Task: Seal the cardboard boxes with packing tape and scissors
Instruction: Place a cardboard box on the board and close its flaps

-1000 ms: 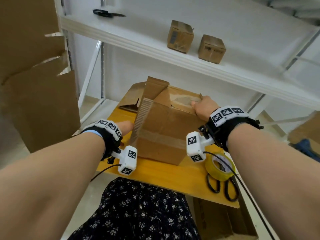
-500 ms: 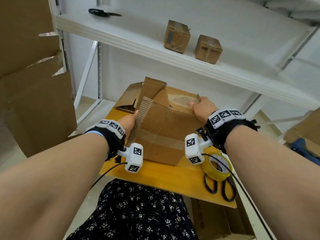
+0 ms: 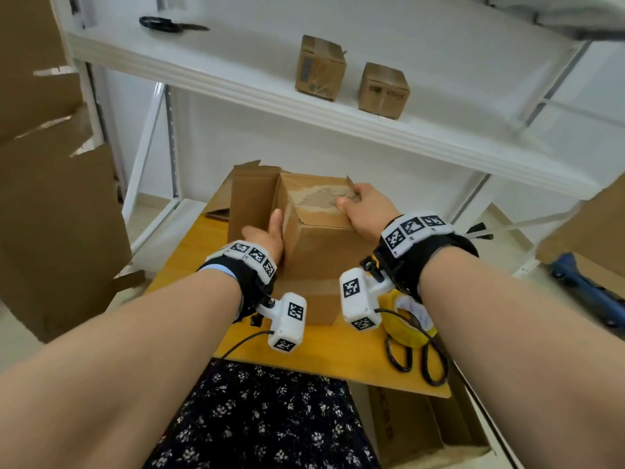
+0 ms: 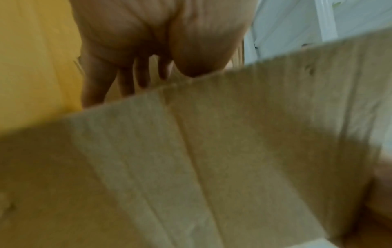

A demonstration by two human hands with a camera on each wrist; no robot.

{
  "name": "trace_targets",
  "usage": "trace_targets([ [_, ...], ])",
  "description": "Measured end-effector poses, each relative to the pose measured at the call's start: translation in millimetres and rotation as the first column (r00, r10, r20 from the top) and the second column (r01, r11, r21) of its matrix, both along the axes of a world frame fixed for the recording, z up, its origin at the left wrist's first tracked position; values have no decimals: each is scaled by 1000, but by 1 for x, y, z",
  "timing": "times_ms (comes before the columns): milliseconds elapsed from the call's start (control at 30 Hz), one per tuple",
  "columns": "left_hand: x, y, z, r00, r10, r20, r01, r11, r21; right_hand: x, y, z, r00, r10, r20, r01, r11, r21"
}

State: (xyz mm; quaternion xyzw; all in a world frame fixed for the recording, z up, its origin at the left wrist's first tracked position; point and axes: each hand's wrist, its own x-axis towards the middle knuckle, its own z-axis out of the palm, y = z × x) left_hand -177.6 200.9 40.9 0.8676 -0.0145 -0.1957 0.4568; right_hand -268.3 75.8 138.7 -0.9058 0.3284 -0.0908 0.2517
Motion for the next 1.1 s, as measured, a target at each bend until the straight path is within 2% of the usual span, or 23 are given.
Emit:
trace_targets([
  [67,3,8,-1,972,101,211,-108,994,22,-1,-4,-1,1000,-6,11,6,1000,5],
  [133,8,16,3,877,147,458,-151,988,-28,0,-5,-1,1000,-12,20,12,1000,5],
  [167,13,19,4,842,140,521,-142,989,-37,1,-4,-2,1000,-13,24,13,1000,10],
  [200,19,20,4,837,123,533,-122,992,-37,2,-3,-2,999,-13,30,12,1000,19],
  [300,33,22,6,902,52,429,-10,995,-100,7,-1,-3,999,-22,37,21,1000,20],
  [367,35,23,8,920,17,391,47,987,-155,9,0,-4,999,-39,35,39,999,11],
  [467,31,18,14,926,-115,361,160,982,-100,10,2,-4,998,-54,39,53,998,22],
  [500,28,16,17,939,-134,318,182,975,-127,10,2,-4,998,-57,40,56,998,26],
  [600,18,16,30,976,-218,-12,190,875,-446,6,3,-4,996,-76,44,75,997,34],
  [667,16,19,40,934,-307,-181,156,809,-567,5,4,-5,994,-95,50,93,995,42],
  [700,15,20,46,910,-355,-214,181,805,-565,5,6,-5,993,-103,50,101,994,47],
  [767,12,21,55,884,-407,-229,255,832,-492,6,9,-5,993,-111,42,109,993,53],
  [867,11,15,57,886,-407,-221,309,875,-373,4,12,-3,994,-107,30,105,993,59],
  [1000,5,14,61,881,-415,-229,321,877,-356,-3,10,3,990,-141,12,139,984,108],
  [1100,1,20,64,897,-414,-156,331,862,-383,-10,11,17,985,-168,-50,174,969,176],
])
